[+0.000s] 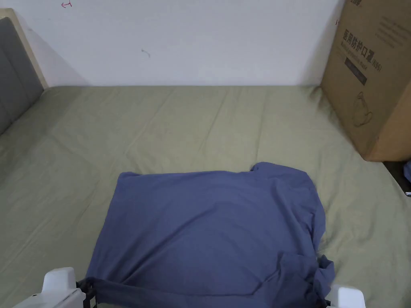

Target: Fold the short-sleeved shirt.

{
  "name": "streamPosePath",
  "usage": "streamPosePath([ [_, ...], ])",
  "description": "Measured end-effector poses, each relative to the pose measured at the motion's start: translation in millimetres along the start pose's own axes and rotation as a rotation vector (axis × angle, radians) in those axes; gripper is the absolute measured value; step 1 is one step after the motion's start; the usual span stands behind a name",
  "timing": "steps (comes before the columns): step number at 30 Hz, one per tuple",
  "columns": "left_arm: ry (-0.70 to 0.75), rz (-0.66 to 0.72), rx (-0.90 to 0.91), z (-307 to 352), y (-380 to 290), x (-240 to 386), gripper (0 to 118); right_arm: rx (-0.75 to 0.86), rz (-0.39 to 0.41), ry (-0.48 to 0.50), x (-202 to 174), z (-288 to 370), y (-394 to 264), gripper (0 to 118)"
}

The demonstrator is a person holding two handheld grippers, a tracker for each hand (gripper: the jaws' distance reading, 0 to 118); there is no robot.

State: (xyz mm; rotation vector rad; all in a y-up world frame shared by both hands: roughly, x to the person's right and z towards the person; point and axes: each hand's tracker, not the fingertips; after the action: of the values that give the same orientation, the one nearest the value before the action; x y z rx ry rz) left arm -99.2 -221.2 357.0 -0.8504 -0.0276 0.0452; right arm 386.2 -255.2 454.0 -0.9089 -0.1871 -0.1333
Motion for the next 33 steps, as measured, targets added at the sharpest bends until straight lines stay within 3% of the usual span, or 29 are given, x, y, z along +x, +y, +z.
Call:
streamPosePath([
  [8,-0.020,0.066,0.043,7,23,-7,4,0.188,-0.044,0.032,10,34,38,3],
  [19,0.001,0.009,0.083,-39,101,7,4,0.297,0.009,0.018,3,-3,127,3],
  [24,0.011,-0.035,0.014,-91,125,17,4,0.243,0.064,-0.025,-4,-48,151,3],
  [33,0.042,-0.080,-0.154,-161,114,25,4,0.012,0.063,-0.076,-2,-129,150,3],
])
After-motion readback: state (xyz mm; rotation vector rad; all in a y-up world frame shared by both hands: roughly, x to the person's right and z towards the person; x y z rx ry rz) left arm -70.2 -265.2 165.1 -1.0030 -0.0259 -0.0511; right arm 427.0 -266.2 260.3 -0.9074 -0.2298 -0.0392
